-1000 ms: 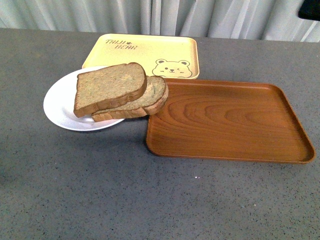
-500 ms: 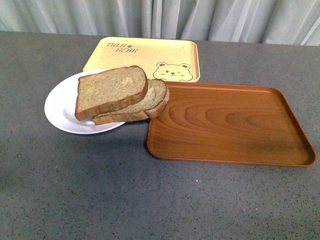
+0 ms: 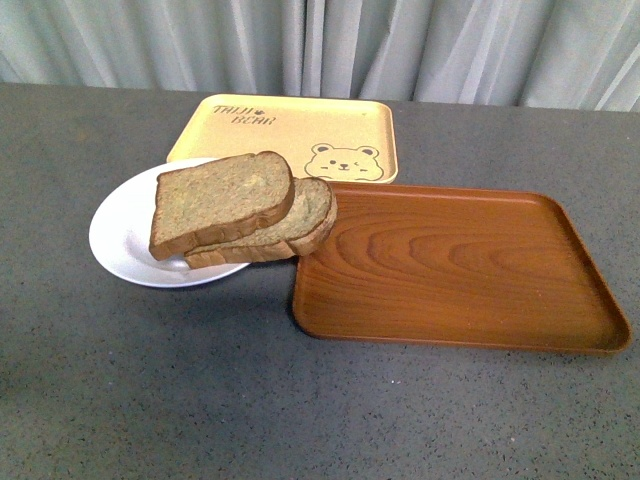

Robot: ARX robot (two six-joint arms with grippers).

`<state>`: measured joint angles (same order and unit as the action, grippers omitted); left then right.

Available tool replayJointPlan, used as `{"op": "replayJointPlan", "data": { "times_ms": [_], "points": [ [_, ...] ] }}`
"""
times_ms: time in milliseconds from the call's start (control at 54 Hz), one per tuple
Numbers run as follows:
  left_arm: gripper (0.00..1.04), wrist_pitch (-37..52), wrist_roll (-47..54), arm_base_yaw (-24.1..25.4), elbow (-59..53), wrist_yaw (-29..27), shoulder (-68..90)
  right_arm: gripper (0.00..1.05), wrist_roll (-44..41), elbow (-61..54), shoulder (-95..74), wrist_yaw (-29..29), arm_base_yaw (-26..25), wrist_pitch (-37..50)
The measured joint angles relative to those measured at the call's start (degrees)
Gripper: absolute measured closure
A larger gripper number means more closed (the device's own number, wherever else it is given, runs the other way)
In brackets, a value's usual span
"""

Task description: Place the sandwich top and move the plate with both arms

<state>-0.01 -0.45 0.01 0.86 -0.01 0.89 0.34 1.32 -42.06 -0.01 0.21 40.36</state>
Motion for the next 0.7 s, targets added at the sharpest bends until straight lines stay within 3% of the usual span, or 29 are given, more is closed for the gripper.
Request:
{"op": "replayJointPlan", "data": {
  "times_ms": [704],
  "points": [
    [0.09, 0.00, 0.00, 0.00, 0.00, 0.00, 0.00, 1.03, 0.00, -0.09, 23.47, 0.00, -0.02, -21.75]
  ]
}}
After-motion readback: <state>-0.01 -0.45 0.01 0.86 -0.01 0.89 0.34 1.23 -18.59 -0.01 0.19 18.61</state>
